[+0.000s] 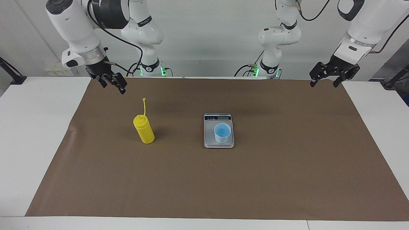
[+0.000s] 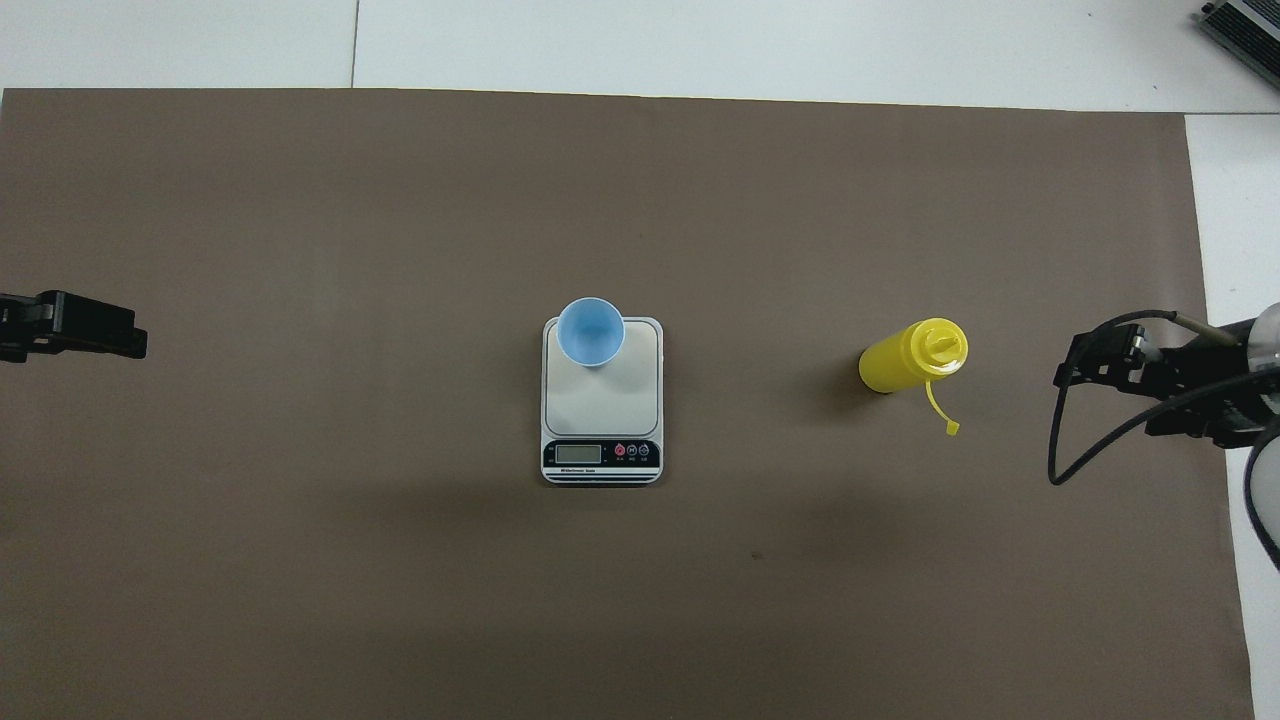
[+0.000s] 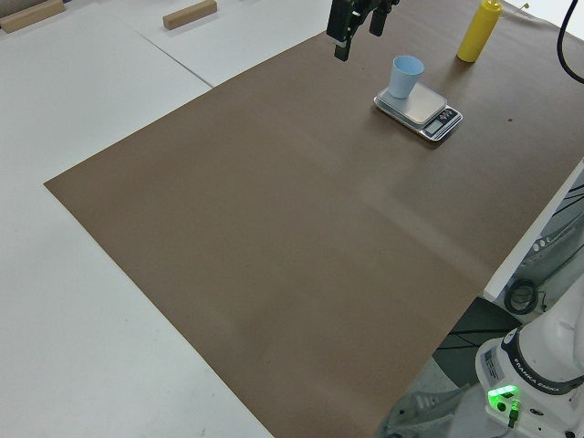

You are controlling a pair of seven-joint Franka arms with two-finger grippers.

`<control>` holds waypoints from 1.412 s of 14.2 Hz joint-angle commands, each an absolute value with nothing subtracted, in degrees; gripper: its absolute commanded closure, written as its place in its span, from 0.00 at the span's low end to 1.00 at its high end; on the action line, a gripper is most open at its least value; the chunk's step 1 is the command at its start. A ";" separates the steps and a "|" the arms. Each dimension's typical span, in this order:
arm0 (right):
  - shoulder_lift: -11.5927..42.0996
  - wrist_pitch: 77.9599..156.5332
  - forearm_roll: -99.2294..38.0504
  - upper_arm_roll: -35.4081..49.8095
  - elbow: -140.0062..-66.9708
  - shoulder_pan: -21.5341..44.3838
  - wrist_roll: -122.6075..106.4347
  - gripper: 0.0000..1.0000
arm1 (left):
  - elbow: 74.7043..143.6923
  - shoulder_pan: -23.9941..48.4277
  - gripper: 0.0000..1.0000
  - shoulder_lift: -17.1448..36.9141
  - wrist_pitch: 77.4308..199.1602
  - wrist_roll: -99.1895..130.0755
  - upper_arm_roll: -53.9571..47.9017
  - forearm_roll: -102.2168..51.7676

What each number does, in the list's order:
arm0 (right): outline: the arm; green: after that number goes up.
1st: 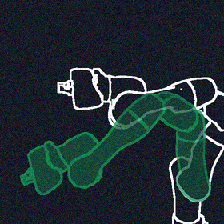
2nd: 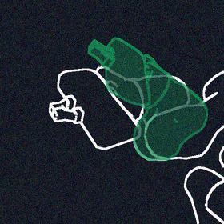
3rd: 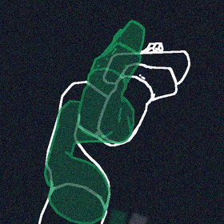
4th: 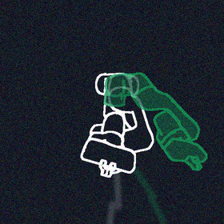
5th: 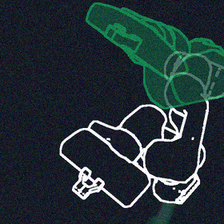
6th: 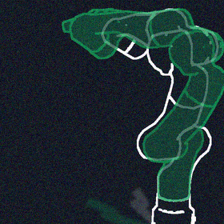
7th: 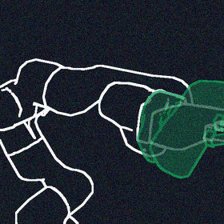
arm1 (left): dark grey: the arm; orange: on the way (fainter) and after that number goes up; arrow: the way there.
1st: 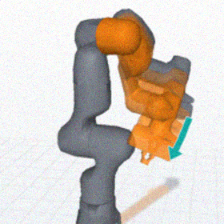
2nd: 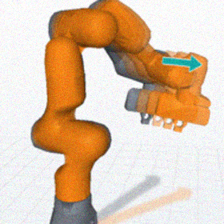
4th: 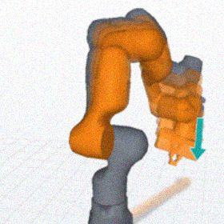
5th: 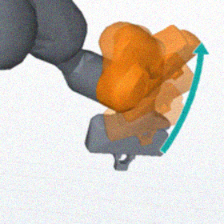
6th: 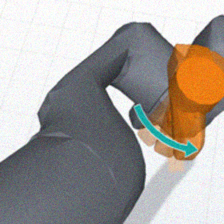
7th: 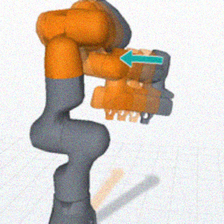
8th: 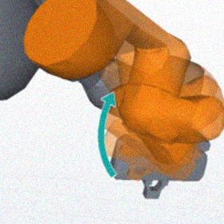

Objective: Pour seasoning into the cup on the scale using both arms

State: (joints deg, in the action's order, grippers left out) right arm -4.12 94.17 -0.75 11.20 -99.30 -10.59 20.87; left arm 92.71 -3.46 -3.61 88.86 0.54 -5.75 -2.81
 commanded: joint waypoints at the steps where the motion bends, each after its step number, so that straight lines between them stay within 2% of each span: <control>1: -0.98 91.24 3.07 11.60 -93.27 -7.05 20.04 0.00 | 93.43 -3.96 0.00 -4.57 88.15 0.88 -5.98 -2.29; 3: 0.17 90.44 4.48 11.60 -90.53 -4.32 20.04 0.00 | 93.43 -3.96 0.00 -4.57 88.15 0.88 -5.98 -2.29; 5: -0.09 91.14 4.40 11.60 -91.84 -3.43 19.95 0.00 | 93.43 -3.96 0.00 -4.57 88.15 0.88 -5.98 -2.29; 9: -2.46 92.37 4.31 11.60 -96.15 -3.87 15.05 0.00 | 93.43 -3.96 0.00 -4.57 88.15 0.88 -5.98 -2.29; 20: -2.55 92.46 3.34 10.99 -95.54 -5.98 8.79 0.00 | 93.43 -3.95 0.00 -4.57 88.15 0.88 -5.98 -2.29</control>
State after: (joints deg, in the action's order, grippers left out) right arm -1.61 92.06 3.45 10.56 -94.52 -5.34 10.38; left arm 92.71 -3.46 -3.61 88.86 0.54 -5.75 -2.81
